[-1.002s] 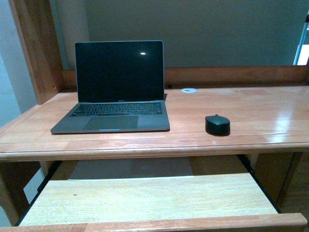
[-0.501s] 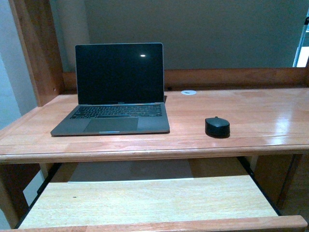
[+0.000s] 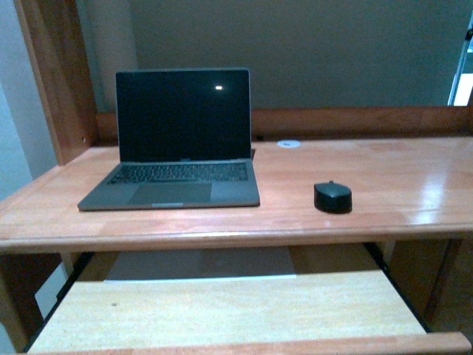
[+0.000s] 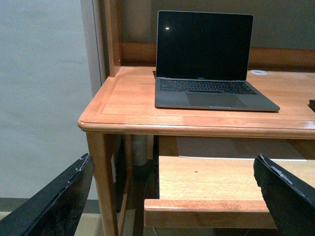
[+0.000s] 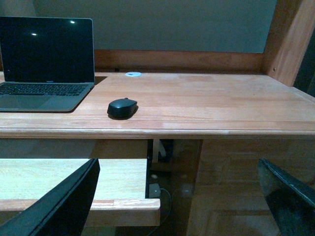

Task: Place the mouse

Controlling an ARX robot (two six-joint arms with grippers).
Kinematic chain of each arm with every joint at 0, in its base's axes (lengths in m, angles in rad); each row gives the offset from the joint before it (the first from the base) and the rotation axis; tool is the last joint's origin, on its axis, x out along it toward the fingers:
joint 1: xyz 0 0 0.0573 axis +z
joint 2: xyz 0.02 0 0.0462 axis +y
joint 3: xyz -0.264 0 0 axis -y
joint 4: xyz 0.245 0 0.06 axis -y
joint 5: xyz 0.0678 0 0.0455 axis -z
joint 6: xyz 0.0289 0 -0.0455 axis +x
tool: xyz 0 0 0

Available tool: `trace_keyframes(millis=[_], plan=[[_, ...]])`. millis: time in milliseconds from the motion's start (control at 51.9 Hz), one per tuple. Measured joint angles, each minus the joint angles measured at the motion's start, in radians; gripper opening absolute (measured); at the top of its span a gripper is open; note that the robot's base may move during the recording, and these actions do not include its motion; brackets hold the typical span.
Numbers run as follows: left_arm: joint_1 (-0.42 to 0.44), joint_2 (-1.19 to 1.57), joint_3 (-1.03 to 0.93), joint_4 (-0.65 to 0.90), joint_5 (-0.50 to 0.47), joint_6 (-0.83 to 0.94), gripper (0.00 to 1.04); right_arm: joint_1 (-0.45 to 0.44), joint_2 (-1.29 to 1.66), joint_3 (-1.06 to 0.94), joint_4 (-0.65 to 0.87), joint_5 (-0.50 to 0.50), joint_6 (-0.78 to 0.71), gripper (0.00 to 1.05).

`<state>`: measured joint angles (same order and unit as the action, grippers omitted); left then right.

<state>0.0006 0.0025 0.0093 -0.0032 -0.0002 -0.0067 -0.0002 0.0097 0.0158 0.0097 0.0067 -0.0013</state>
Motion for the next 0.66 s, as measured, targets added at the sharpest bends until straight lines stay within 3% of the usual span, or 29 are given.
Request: trace_keyframes(millis=[655], plan=[[0.0, 0.0, 0.0, 0.0, 0.0, 0.0, 0.98, 0.0, 0.0, 0.0, 0.0, 0.0, 0.0, 0.98]])
